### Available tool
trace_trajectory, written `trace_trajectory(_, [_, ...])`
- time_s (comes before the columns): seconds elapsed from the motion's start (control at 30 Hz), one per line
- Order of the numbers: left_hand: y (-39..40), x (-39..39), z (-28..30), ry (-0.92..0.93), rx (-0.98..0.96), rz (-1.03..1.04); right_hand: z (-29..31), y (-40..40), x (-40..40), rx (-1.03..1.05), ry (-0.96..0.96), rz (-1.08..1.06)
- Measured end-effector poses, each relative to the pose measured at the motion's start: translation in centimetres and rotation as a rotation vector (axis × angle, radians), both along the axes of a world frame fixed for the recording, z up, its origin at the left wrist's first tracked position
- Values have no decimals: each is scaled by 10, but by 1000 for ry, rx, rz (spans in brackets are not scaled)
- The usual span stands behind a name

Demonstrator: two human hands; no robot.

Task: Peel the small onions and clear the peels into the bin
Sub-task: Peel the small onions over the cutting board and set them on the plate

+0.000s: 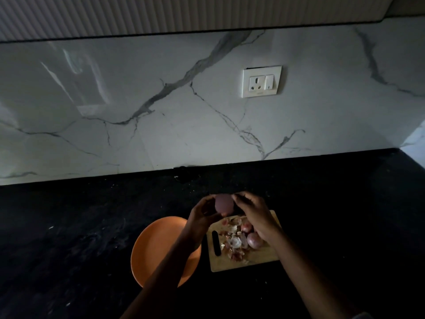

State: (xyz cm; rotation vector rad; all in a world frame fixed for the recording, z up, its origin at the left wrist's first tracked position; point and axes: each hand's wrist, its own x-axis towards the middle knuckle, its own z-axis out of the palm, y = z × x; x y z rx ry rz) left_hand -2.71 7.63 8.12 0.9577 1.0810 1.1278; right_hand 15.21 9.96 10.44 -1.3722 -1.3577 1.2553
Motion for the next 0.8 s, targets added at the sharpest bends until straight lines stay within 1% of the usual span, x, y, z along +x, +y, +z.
trace_trajectory(0.17, [-2,4,5,-81,-19,-53,-8,2,3,-62,-159,-52])
trace_trajectory(0.3, [1,0,0,-91,-13,-37,-9,-2,8,-81,-276,-77])
trace_trajectory(0.37, [2,-2,-2,-109,-34,-14,-12,-2,11,-110,-285,-60])
trace_trajectory(0.47, [1,-3,-5,-140,-57,20,-13,-3,12,-169,-323,34])
trace_trajectory(0.53, [-1,-2,-4,-154,-62,39,-10,-4,9,-170,-324,54])
trace_trajectory(0.63, [-3,2,-4,-150,-74,62,2,-3,2,-91,-261,23])
trace_trajectory(0.7, [-2,3,-6,-141,-66,68,10,-5,-4,-34,-227,65])
trace_trajectory(0.8, [-1,4,-5,-89,-22,75,11,-4,-9,17,-255,72])
